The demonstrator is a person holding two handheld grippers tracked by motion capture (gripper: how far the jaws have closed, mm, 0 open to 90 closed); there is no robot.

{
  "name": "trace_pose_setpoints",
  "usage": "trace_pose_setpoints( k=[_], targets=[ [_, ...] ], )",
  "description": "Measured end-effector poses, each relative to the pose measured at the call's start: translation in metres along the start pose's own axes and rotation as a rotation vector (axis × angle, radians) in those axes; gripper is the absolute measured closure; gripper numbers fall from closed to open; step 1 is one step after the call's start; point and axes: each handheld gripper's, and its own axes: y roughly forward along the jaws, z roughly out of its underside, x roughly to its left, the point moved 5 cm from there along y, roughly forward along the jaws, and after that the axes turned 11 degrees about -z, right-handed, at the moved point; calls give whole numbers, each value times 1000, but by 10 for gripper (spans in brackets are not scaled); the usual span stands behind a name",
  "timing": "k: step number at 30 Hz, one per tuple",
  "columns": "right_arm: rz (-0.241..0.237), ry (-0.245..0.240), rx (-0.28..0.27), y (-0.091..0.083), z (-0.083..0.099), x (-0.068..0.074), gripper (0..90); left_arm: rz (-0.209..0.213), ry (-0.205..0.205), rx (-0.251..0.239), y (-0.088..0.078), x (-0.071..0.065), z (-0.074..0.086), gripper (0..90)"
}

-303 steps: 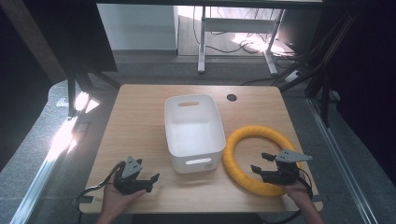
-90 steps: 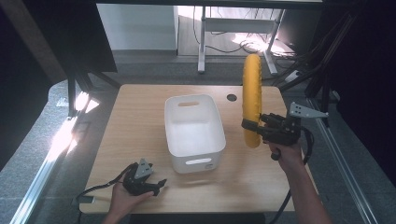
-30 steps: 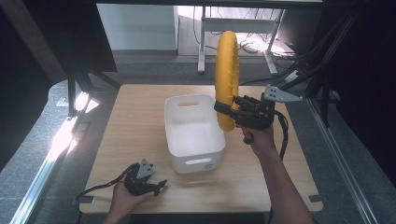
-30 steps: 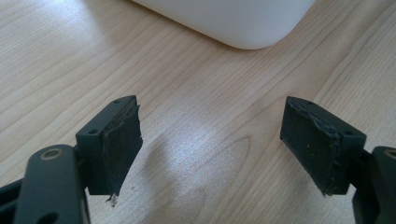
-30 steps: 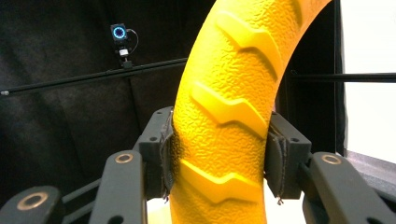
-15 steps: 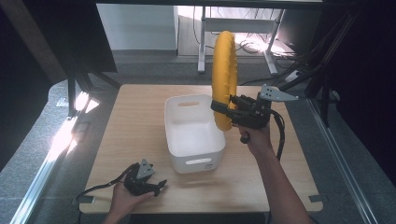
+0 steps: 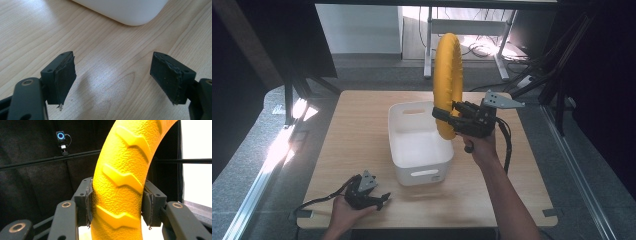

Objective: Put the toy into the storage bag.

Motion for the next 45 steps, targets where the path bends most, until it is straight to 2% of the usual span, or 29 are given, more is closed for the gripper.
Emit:
trace_pose_setpoints(
  k=[6, 28, 45],
  targets=[
    [-2, -2, -2, 5, 1, 1, 502, -2, 2, 1, 0, 0, 0, 206],
    [-33, -58, -25, 22, -5, 25, 502, -3, 2, -1, -1, 1, 0, 206],
    [-60, -31, -17, 35, 17, 29, 501, -5, 2, 0, 0, 0, 1, 206]
  ],
)
